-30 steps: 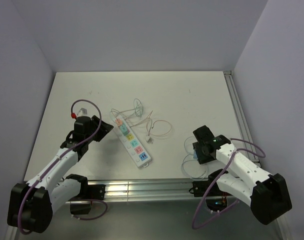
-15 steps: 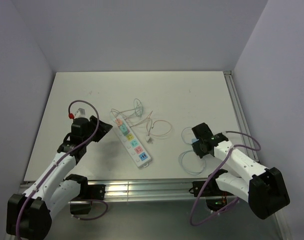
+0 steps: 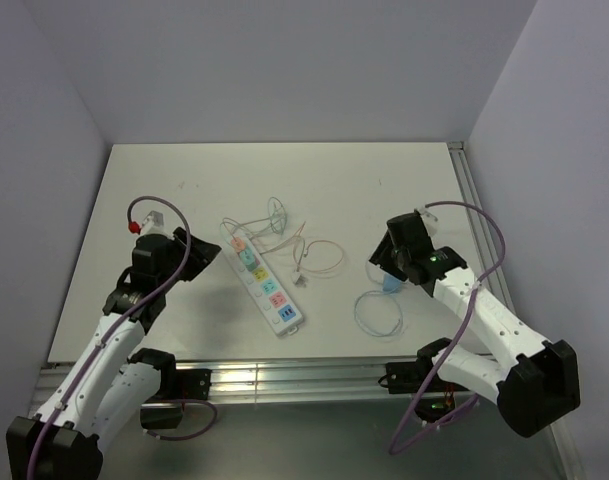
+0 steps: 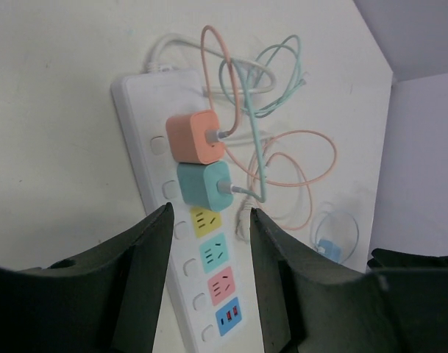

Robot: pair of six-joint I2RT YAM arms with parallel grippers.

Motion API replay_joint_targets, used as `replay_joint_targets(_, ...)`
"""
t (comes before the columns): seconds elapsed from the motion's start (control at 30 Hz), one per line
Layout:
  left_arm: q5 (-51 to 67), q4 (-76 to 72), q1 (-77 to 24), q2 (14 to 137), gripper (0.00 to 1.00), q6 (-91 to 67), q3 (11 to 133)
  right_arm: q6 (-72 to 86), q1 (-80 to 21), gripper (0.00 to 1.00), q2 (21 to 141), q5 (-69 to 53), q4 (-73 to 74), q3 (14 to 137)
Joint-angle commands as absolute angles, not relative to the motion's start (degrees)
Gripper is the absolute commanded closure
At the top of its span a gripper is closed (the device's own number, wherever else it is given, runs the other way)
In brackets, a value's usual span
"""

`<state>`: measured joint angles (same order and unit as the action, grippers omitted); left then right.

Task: Insert the plug

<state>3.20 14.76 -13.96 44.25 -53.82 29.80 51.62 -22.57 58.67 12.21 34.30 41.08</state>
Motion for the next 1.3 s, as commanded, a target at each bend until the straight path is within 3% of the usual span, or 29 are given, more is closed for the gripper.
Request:
replay_joint_targets(0.0, 2.6, 17.0, -14.0, 42.1, 0.49, -51.9, 33.3, 36.9, -22.2, 0.44, 60.5, 6.5, 31.8, 45.2)
replay_joint_targets(0.07, 2.5, 17.7, -14.0, 41.0, 0.48, -51.5, 33.8, 32.3, -22.3, 0.43, 62.7, 1.9, 31.3, 46.8)
replay_joint_targets(0.3, 4.2, 18.5, -14.0, 39.7, 0.48, -50.8, 33.8, 39.9, -22.1, 0.46, 56.4, 12.4, 35.5, 45.3)
replay_joint_targets(0.43, 5.0, 17.2, -14.0, 40.3, 0.49, -50.4, 33.5, 38.0, -21.2, 0.48, 59.3, 9.6, 37.1, 45.1)
replay_joint_targets(0.67, 7.7, 12.8, -14.0, 41.0, 0.49, -51.5, 31.8, 34.9, -21.1, 0.34, 67.8, 11.2, 37.4, 45.1)
replay_joint_targets(1.27, 8.6, 11.3, -14.0, 42.1, 0.49, -51.1, 29.9, 36.7, -19.3, 0.31, 78.0, 19.2, 35.7, 44.3)
